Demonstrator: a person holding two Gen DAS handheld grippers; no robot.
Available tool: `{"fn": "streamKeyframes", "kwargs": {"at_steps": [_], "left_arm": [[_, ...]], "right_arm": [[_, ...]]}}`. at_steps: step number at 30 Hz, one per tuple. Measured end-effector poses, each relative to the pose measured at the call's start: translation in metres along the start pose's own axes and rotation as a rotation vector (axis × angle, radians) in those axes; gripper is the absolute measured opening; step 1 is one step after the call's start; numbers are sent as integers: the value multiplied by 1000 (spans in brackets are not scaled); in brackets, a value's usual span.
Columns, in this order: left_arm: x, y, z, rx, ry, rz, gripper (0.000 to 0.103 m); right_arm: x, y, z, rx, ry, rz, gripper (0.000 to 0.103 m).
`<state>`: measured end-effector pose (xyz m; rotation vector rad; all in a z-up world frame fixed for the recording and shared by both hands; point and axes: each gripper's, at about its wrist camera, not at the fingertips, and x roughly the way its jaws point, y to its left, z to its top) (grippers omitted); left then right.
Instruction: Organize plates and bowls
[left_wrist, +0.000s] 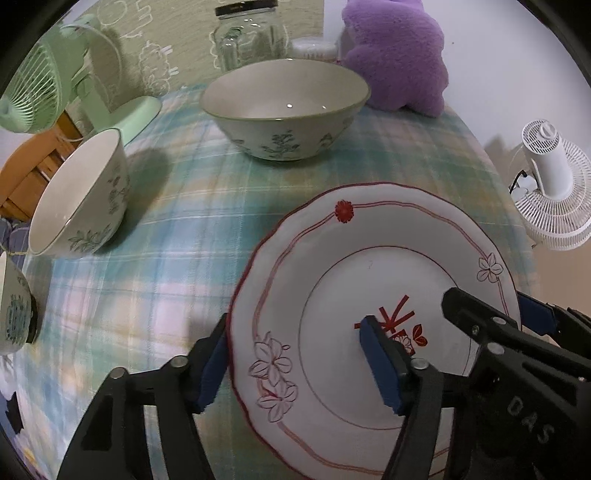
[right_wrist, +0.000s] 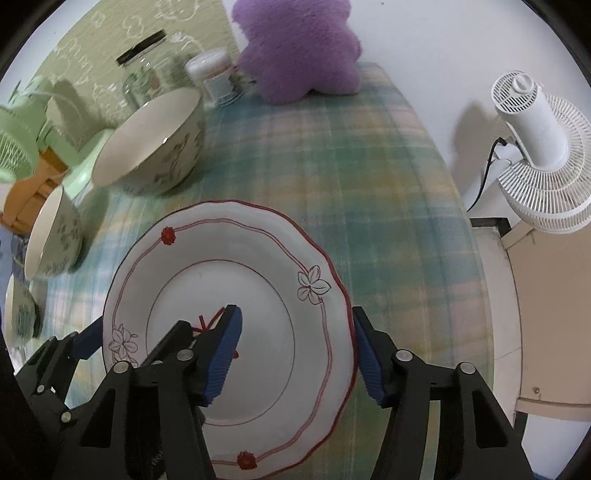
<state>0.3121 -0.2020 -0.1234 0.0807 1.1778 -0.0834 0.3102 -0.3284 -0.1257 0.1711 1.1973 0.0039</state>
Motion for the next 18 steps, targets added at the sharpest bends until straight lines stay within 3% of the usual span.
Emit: {"fn": "streamKeyframes", "kwargs": {"at_steps": [3, 18], "left_arm": [[-1, -1, -2, 15, -10, 9, 66], [-4, 0, 1, -1, -10, 14, 66]], "right_arm": [[1, 0, -1, -16, 3, -22, 52], [10, 2, 3, -42, -6, -51, 52]]}}
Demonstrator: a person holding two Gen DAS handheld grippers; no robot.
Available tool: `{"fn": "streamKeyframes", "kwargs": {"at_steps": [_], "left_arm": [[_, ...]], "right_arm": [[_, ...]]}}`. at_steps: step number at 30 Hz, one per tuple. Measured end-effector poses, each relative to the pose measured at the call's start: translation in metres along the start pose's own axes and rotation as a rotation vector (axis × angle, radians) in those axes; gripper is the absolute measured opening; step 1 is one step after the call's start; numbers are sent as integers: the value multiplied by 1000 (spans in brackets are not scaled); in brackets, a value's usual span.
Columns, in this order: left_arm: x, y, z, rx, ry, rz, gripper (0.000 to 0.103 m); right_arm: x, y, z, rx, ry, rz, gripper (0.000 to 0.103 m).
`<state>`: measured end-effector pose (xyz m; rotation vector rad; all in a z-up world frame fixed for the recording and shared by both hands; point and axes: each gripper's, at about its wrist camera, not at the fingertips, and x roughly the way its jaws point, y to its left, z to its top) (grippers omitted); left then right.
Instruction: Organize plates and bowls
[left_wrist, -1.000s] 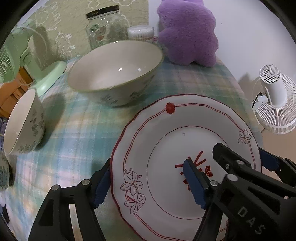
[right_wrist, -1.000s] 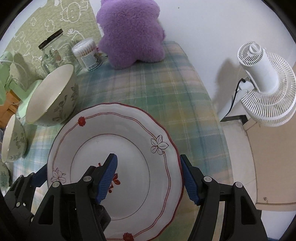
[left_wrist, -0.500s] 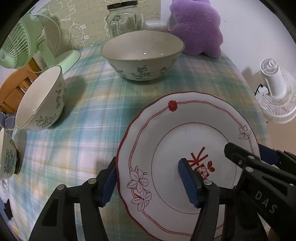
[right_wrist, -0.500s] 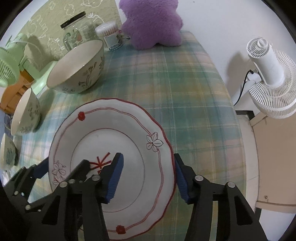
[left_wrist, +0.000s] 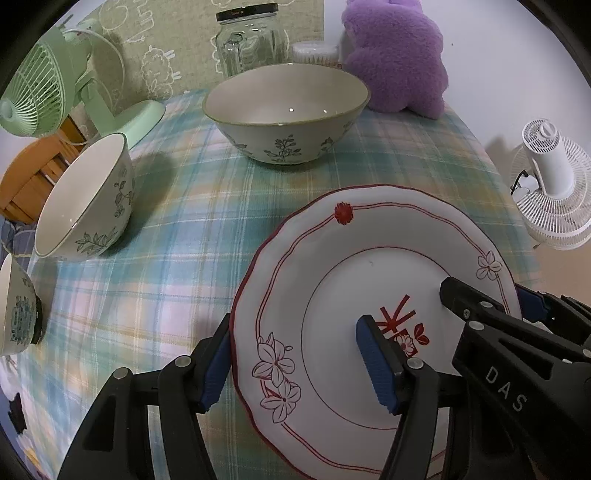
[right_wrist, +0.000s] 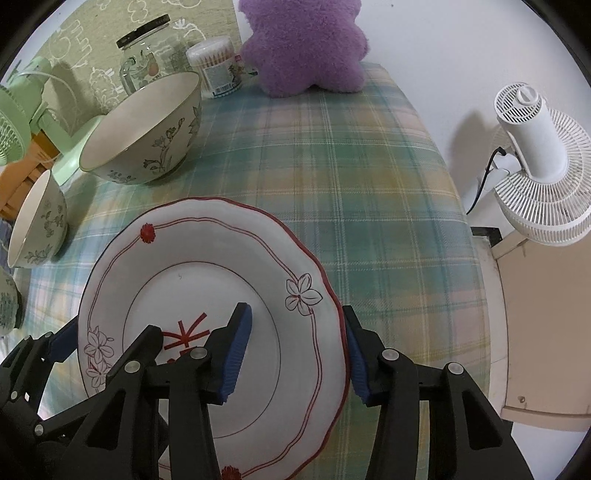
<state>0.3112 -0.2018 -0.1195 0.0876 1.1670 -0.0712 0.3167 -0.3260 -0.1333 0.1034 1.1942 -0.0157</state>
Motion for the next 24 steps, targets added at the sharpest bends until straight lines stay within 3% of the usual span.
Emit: {"fn": "streamKeyframes", "kwargs": {"at_steps": [13, 24], "left_arm": [[-49, 11, 3, -27, -73, -21, 66], [-107, 23, -11, -2, -138, -77, 66]], "right_arm": [[-46, 8, 7, 0, -72, -1, 52], [-112, 21, -14, 55, -145, -34, 52]]}}
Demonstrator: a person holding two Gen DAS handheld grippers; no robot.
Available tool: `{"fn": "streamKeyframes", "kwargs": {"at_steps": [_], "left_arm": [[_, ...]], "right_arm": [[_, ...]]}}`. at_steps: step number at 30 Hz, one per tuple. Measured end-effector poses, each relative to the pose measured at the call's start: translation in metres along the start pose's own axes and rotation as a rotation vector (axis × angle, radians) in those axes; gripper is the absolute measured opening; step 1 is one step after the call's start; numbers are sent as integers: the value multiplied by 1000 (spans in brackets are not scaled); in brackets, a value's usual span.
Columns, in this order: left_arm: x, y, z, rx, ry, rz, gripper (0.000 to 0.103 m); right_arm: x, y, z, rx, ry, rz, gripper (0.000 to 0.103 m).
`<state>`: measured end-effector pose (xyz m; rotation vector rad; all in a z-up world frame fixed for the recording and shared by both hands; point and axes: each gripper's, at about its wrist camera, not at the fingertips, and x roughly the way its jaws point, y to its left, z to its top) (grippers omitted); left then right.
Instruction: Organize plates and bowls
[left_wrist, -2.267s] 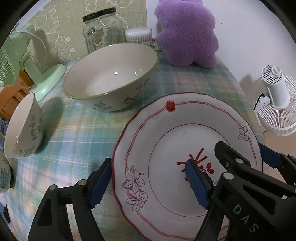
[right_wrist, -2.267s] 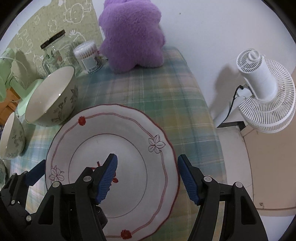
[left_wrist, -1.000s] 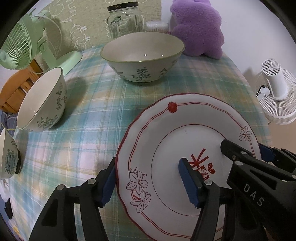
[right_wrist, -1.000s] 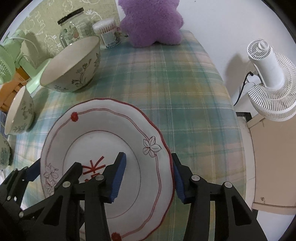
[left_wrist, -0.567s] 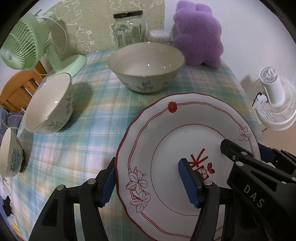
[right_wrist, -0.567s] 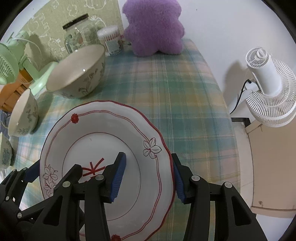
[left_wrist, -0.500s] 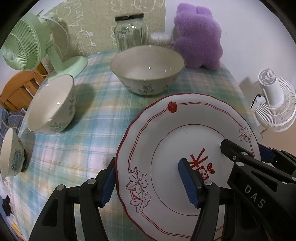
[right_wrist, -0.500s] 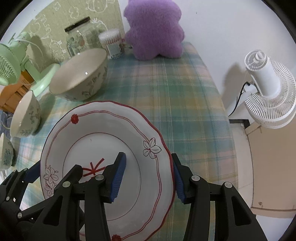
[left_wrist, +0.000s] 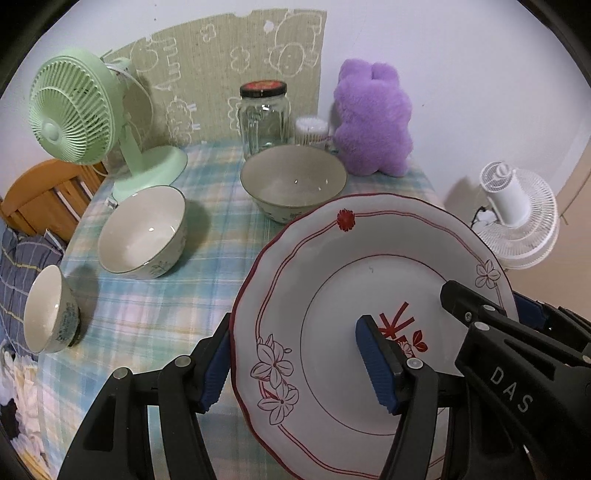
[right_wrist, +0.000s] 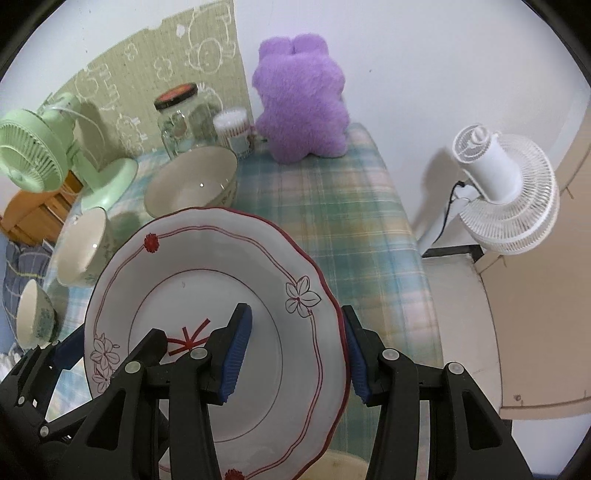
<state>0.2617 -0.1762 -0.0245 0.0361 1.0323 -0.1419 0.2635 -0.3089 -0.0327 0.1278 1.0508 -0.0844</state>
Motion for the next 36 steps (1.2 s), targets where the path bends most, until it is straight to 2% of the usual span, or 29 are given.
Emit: {"fn": "streamKeyframes", "kwargs": {"at_steps": [11, 21, 29, 36], "left_arm": [[-43, 0, -27, 53, -23, -53, 66], [-65, -7, -64, 111, -16, -106, 66], [-67, -19, -90, 140, 16, -114, 65], [-55, -38, -111, 135, 81, -106, 65]], "right_arm": [[-53, 2, -34, 56, -36, -40, 52], [-86, -7, -81, 127, -38, -80, 52], [-91, -18, -113, 154, -17, -90, 52], [-81, -38, -131, 153, 47, -79, 52]]}}
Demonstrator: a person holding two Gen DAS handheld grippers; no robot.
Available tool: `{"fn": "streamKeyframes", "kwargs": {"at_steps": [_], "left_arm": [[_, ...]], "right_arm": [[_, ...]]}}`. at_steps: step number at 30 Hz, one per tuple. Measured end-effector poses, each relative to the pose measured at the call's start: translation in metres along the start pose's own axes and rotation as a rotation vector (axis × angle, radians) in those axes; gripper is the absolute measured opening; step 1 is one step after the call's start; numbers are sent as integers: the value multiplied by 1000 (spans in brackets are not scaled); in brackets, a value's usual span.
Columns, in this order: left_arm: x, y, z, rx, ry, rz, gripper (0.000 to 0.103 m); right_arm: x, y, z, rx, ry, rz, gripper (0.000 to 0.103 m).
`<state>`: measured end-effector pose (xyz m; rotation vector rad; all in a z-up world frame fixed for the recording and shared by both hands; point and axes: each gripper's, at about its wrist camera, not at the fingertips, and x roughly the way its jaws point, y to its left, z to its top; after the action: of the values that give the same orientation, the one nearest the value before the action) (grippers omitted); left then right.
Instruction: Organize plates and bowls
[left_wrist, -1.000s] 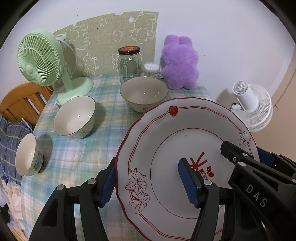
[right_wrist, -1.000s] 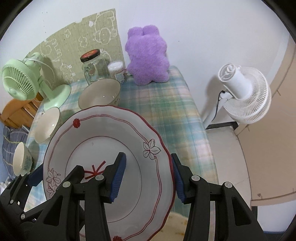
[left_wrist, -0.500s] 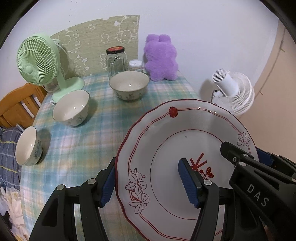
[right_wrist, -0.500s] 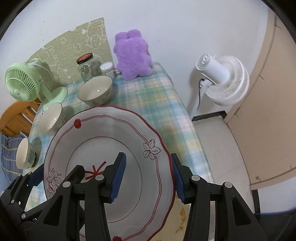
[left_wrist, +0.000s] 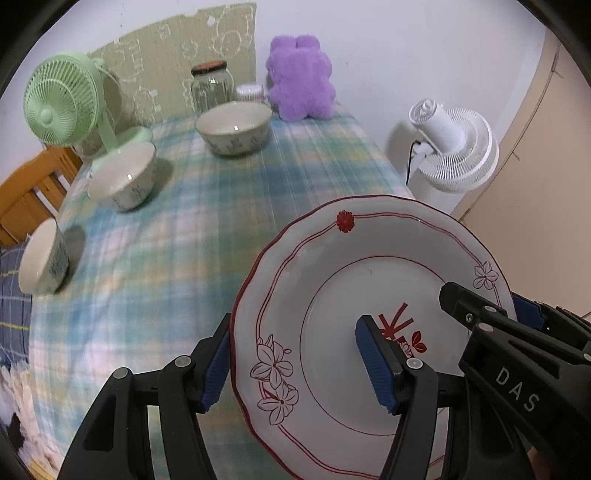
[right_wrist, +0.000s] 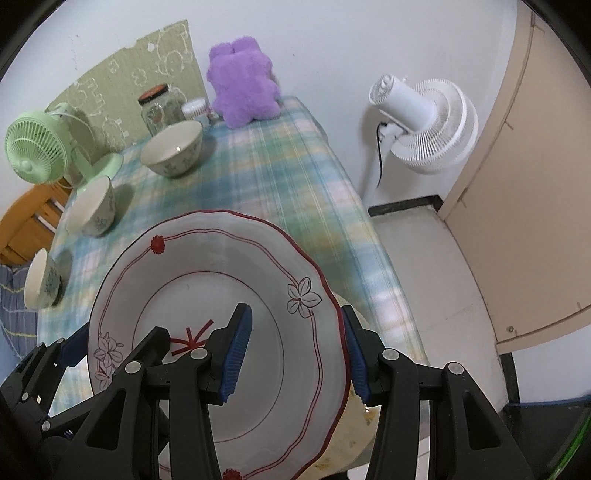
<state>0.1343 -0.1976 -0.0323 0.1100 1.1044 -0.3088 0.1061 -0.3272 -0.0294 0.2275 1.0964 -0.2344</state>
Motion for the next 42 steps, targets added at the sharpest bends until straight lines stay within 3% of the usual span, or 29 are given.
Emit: {"fn": "streamKeyframes", "kwargs": {"at_steps": [21, 42], "left_arm": [[37, -49, -31, -126, 108, 57, 64], [44, -49, -40, -137, 114, 174, 66]], "right_arm": [[48, -55, -14, -113, 131, 28, 52], [71, -46, -19, -160, 187, 75, 52]]}}
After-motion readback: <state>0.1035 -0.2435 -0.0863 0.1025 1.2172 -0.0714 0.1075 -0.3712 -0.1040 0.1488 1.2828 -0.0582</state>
